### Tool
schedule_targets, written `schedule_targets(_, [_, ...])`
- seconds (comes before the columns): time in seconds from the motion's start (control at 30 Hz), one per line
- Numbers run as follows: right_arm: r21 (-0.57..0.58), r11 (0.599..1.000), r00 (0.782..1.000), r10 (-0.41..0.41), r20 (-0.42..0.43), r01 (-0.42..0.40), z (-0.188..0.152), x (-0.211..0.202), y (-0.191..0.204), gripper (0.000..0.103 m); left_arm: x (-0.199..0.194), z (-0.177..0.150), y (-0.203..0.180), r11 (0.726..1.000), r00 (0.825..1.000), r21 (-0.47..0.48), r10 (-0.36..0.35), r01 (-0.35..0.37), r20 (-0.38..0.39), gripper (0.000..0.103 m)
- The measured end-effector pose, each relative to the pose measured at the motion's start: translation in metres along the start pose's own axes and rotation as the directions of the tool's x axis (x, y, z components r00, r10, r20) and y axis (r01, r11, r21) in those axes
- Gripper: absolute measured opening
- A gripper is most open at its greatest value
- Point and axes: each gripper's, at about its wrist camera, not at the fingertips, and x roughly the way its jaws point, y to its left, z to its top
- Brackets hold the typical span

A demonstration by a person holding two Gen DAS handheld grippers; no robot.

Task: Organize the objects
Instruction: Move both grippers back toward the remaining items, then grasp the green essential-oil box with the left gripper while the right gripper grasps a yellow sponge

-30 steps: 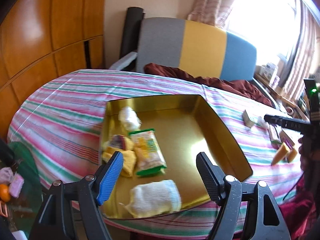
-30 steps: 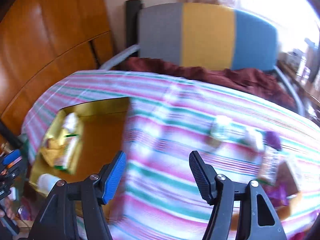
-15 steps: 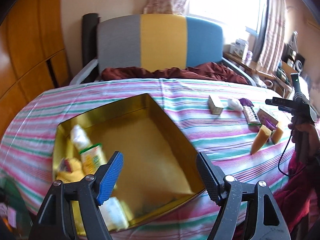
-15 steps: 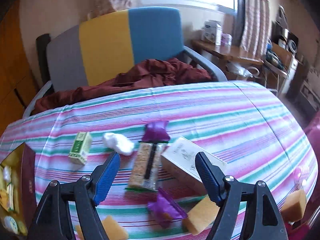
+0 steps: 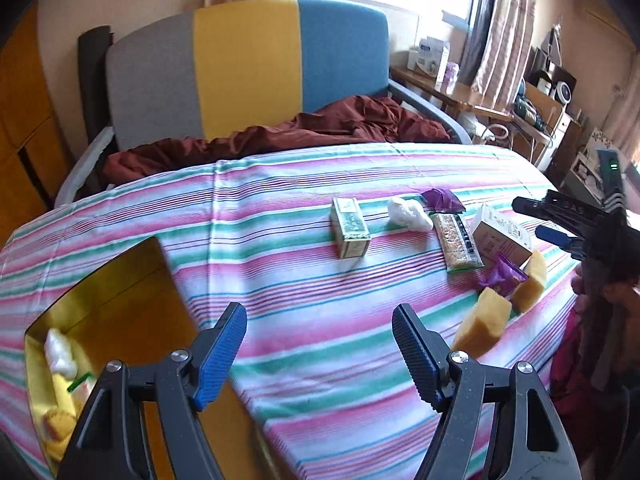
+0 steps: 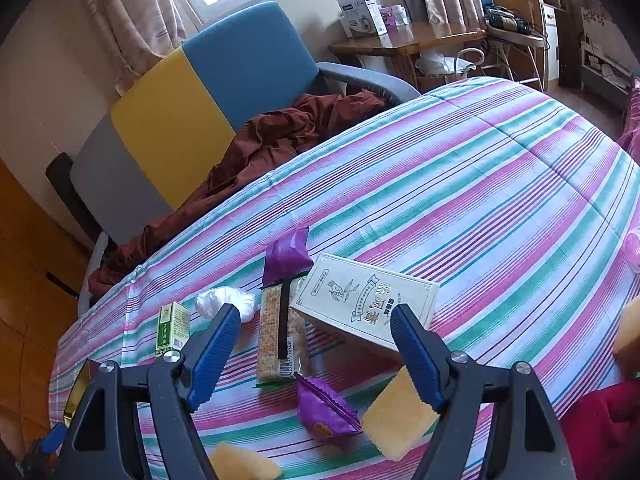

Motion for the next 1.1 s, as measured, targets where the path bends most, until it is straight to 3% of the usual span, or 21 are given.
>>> schedule_targets(0.37, [0.017,0.998,0.998,0.067,-0.011,-0.067,0.003,-0.001,-0.004,0.079,0.104,0.053,-0.013,1.000,0.990,-0.021,-0.014,0.011,-0.141,0.076])
schedule_targets(0.7, [0.003,0.994,0.993,0.105,-0.048,-0.105,0.000,0.004,0.001,0.079,0.172,0.084,-0.032,0.997,0.986,0.064,0.050,-0.040,-0.161,0.076])
schedule_targets(0.77, [0.007,0.994,0.993,0.108,-0.048,-0.107,0.001,0.004,0.000,0.079,0.187,0.084,-0.035,0.993,0.980,0.094,0.083,-0.067,-0.180,0.062])
schedule_targets(0.8, [0.012,0.994,0.993,0.109,-0.046,-0.108,0.001,0.004,-0.001,0.079,0.193,0.084,-0.034,0.993,0.977,0.095,0.086,-0.069,-0.197,0.045])
schedule_targets(0.9, [0.029,0.994,0.994,0.102,-0.036,-0.101,0.003,0.003,-0.006,0.079,0.194,0.081,-0.031,0.996,0.981,0.067,0.075,-0.064,-0.181,0.031])
schedule_targets(1.1, [0.100,0.991,0.996,0.086,0.004,-0.086,0.009,-0.002,-0.023,0.079,0.178,0.063,-0.035,0.995,0.981,0.081,0.079,-0.066,-0.176,0.031])
